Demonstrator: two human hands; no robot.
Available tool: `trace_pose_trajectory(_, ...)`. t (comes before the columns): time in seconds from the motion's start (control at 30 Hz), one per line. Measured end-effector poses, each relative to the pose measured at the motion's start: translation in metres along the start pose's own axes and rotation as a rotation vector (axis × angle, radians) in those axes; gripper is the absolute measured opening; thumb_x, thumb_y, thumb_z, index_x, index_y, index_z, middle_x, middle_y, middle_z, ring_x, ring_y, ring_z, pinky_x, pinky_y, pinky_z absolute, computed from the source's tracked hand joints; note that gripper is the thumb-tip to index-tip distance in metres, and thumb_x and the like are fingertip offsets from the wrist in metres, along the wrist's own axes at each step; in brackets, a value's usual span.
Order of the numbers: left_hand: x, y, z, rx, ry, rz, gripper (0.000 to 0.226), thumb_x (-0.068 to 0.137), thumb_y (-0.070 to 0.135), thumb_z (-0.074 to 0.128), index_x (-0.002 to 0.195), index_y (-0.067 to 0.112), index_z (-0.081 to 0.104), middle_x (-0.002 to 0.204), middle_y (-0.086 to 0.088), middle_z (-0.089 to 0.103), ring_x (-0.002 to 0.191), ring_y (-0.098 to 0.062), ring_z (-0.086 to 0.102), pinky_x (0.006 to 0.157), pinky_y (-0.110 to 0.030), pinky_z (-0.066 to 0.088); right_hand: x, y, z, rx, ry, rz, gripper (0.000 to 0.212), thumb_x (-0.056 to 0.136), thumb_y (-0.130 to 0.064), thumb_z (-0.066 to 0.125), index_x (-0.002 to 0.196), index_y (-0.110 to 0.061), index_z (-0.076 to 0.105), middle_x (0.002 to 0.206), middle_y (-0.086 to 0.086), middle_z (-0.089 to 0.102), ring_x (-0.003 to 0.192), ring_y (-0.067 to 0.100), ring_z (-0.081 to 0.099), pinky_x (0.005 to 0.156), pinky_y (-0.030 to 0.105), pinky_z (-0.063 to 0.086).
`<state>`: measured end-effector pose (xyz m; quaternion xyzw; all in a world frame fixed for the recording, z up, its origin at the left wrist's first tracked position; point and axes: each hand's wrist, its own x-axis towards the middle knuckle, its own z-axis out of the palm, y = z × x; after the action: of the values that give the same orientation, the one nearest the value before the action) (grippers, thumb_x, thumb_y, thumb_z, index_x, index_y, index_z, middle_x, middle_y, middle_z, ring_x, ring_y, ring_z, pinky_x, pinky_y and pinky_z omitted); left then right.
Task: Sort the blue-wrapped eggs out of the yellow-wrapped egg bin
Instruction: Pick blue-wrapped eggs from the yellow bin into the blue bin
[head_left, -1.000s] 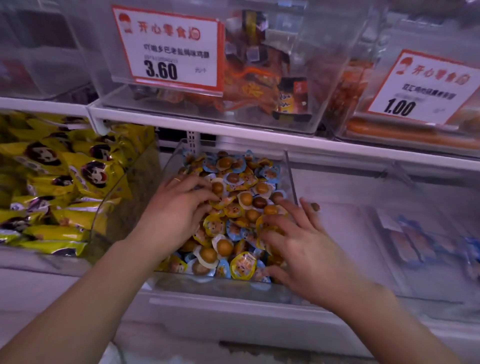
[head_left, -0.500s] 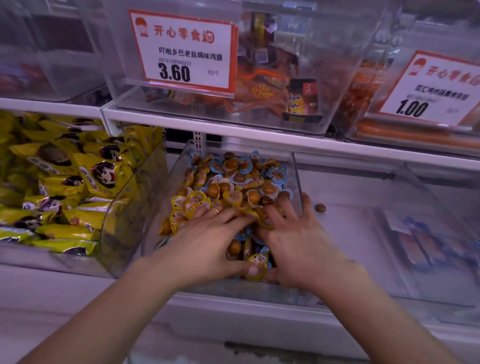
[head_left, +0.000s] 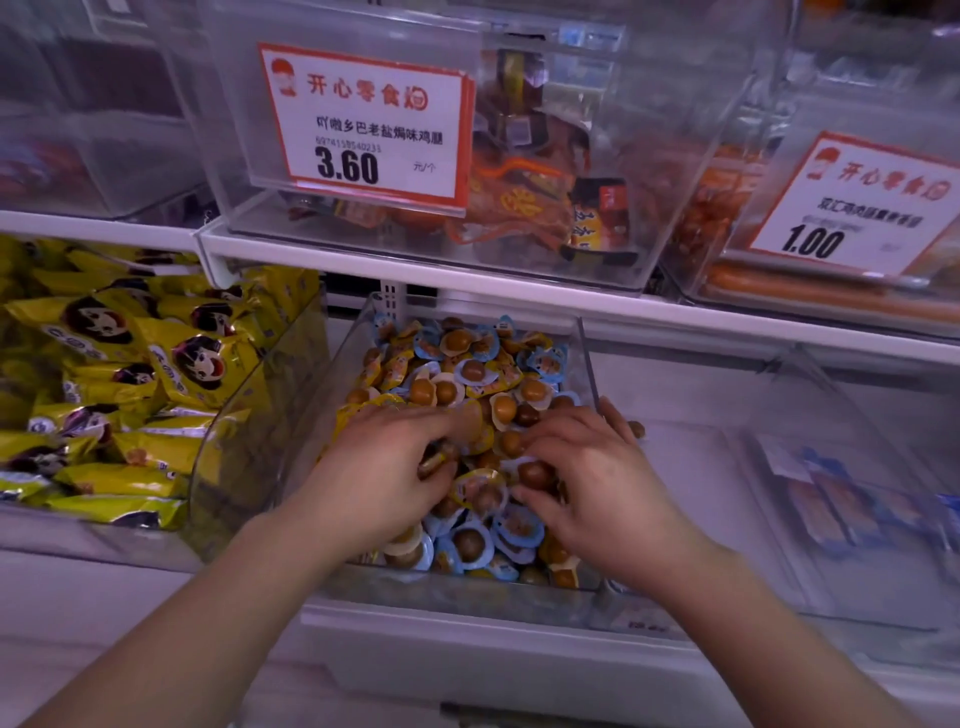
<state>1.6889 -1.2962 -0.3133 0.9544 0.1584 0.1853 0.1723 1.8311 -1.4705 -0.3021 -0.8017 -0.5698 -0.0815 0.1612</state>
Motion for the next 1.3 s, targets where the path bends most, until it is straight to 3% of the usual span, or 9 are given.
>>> trace_pose_trajectory(0.23,0.001,0.017,-0.001,-0.377,0.168,-0.132,0.020,0.089,0.021,0.059,0.100,0.037,0.064,0.100,0.022,0.062,0.093,0.003,0.059,0.076,-0.018,0.046,-0.002,0.010,-0.008,0.288,0.159,0.155,0.020,0.087,-0.044,0.068,0.092,-0.025,0.066,0.088,-0.014,0.061,0.091,0.010,0.058,0.077,0.026,0.044)
trace_pose_trajectory(0.37,-0.003,0.033,-0.001,0.028,0.064,0.189,0.022,0.093,0.047,0.042,0.100,0.032,0.057,0.092,0.015,0.058,0.086,-0.010,0.057,0.072,-0.029,0.043,-0.007,0.011,-0.012,0.404,0.304,0.251,0.022,0.085,-0.056,0.059,0.098,-0.038,0.062,0.089,-0.013,0.065,0.084,0.002,0.061,0.070,0.019,0.046)
trace_pose_trajectory(0.5,-0.003,0.027,0.007,0.408,-0.250,0.119,0.073,0.068,0.092,0.034,0.109,0.037,0.060,0.103,0.010,0.062,0.102,-0.019,0.056,0.088,-0.038,0.037,-0.016,0.011,-0.013,0.372,0.290,0.190,0.015,0.086,-0.037,0.064,0.099,-0.031,0.066,0.086,-0.014,0.059,0.082,0.003,0.057,0.068,0.015,0.040)
trace_pose_trajectory(0.63,0.000,0.023,0.015,0.295,-0.194,0.131,0.050,0.076,0.076,0.049,0.110,0.040,0.059,0.099,0.014,0.058,0.102,-0.017,0.056,0.083,-0.035,0.032,-0.023,0.011,-0.015,0.358,0.332,0.143,0.014,0.085,-0.021,0.069,0.098,-0.019,0.069,0.085,-0.017,0.055,0.083,0.009,0.058,0.071,0.010,0.039)
trace_pose_trajectory(0.73,0.002,0.019,0.015,0.068,-0.073,0.098,0.039,0.083,0.064,0.054,0.110,0.039,0.065,0.101,0.016,0.064,0.100,-0.014,0.059,0.084,-0.036,0.046,-0.027,0.009,-0.020,0.472,0.395,0.241,0.013,0.086,-0.024,0.068,0.098,-0.028,0.068,0.084,-0.020,0.062,0.085,0.003,0.061,0.074,0.007,0.040)
trace_pose_trajectory(0.97,0.013,0.053,0.015,-0.428,0.259,-0.012,0.019,0.089,0.058,0.059,0.108,0.054,0.059,0.108,0.027,0.061,0.106,0.006,0.057,0.083,-0.005,0.039,-0.027,-0.008,-0.038,1.332,0.349,0.657,0.020,0.089,-0.006,0.068,0.107,-0.015,0.067,0.081,0.010,0.072,0.067,0.017,0.067,0.050,0.026,0.047)
trace_pose_trajectory(1.07,0.012,0.088,0.023,-0.498,0.297,0.140,0.026,0.091,0.037,0.059,0.117,0.041,0.061,0.114,0.021,0.058,0.114,-0.004,0.055,0.093,-0.011,0.038,-0.029,-0.023,-0.049,1.954,0.092,0.652,0.037,0.087,-0.020,0.070,0.120,-0.004,0.066,0.100,0.014,0.068,0.076,0.019,0.065,0.057,0.033,0.055)
trace_pose_trajectory(1.2,0.015,0.109,0.030,-0.461,0.212,0.229,0.043,0.100,0.033,0.046,0.143,0.032,0.047,0.137,0.015,0.052,0.131,-0.011,0.046,0.107,-0.028,0.037,-0.032,-0.018,-0.057,1.928,0.122,0.658,0.039,0.087,-0.026,0.069,0.119,-0.004,0.068,0.101,0.010,0.067,0.063,0.009,0.057,0.050,0.023,0.050)
trace_pose_trajectory(1.3,0.014,0.110,0.036,-0.469,0.046,0.288,0.059,0.103,0.029,0.039,0.158,0.024,0.016,0.160,0.013,0.029,0.147,-0.009,0.026,0.119,-0.037,0.026,-0.034,-0.003,-0.054,1.908,0.160,0.718,0.048,0.078,-0.013,0.072,0.124,-0.003,0.062,0.083,0.012,0.066,0.056,0.011,0.058,0.045,0.021,0.050)
